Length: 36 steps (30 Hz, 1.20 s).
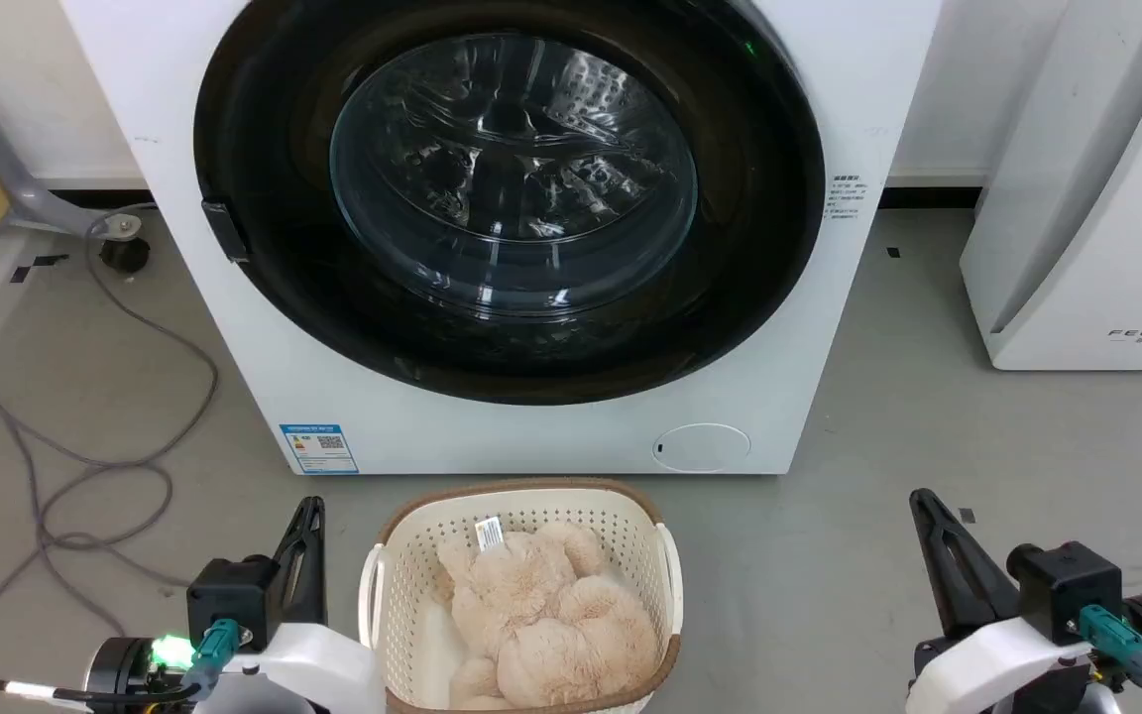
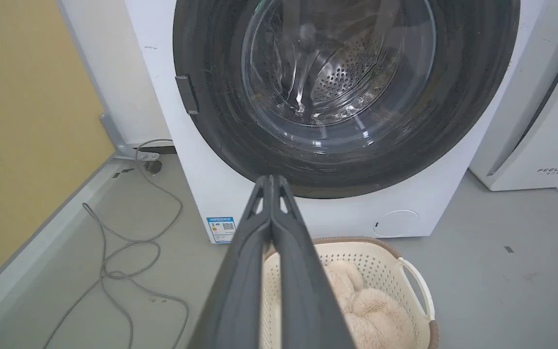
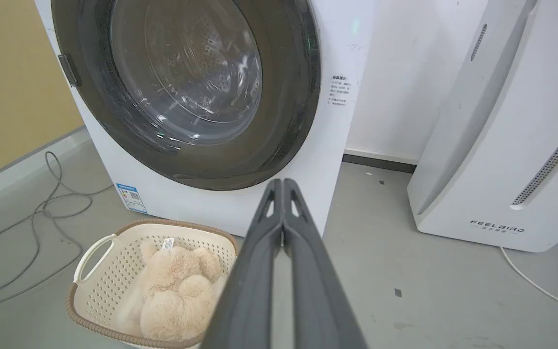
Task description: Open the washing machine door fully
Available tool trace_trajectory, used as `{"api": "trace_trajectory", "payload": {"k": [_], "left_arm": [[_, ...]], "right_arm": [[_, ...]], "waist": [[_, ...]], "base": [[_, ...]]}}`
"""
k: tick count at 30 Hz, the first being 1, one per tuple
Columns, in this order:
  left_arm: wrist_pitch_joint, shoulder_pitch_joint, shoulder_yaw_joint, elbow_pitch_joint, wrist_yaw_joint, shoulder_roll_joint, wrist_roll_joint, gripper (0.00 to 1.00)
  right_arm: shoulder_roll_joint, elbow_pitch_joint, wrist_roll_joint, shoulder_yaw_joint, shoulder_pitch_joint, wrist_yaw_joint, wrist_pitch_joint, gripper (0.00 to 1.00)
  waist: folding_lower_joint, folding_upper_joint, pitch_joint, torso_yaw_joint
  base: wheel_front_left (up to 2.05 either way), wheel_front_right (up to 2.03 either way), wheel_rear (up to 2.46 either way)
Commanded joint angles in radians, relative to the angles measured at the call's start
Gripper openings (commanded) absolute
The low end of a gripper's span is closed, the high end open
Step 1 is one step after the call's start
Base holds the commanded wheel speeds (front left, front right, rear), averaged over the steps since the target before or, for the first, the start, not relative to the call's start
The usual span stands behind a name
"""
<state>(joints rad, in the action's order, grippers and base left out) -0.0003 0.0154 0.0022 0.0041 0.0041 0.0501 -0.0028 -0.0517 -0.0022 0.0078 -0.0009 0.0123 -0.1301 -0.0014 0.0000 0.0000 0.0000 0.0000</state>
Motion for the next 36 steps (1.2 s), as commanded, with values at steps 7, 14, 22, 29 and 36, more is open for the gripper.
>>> {"api": "trace_trajectory", "payload": {"k": [7,14,22,29,36], "left_arm": [[0.000,-0.015,-0.002,-0.004,-0.004,0.000,0.003,0.00],[0.000,0.000,0.000,0.000,0.000,0.000,0.000,1.00],[-0.012,-0.002,-0.005,0.002,0.011,0.000,-0.003,1.00],[-0.024,-0.004,-0.012,0.001,0.023,0.000,-0.006,1.00],[-0.039,-0.008,-0.019,-0.001,0.037,0.000,-0.010,1.00]], "right_arm": [[0.001,0.002,-0.008,0.001,-0.012,-0.001,0.001,0.00],[0.000,0.000,0.001,0.000,0.000,0.000,0.000,1.00],[0.000,-0.005,0.023,-0.009,0.001,0.000,-0.012,1.00],[0.000,-0.015,0.065,-0.016,0.002,0.000,-0.024,1.00],[0.000,-0.027,0.122,-0.024,0.002,0.000,-0.039,1.00]], "waist": [[0.0000,0.0000,0.000,0.000],[0.0000,0.0000,0.000,0.000],[0.0000,0.0000,0.001,-0.001],[0.0000,0.0000,0.003,-0.001],[0.0000,0.0000,0.005,-0.001]], "base": [[0.00,0.00,0.00],[0.00,0.00,0.00],[0.00,0.00,0.00],[0.00,0.00,0.00],[0.00,0.00,0.00]]}}
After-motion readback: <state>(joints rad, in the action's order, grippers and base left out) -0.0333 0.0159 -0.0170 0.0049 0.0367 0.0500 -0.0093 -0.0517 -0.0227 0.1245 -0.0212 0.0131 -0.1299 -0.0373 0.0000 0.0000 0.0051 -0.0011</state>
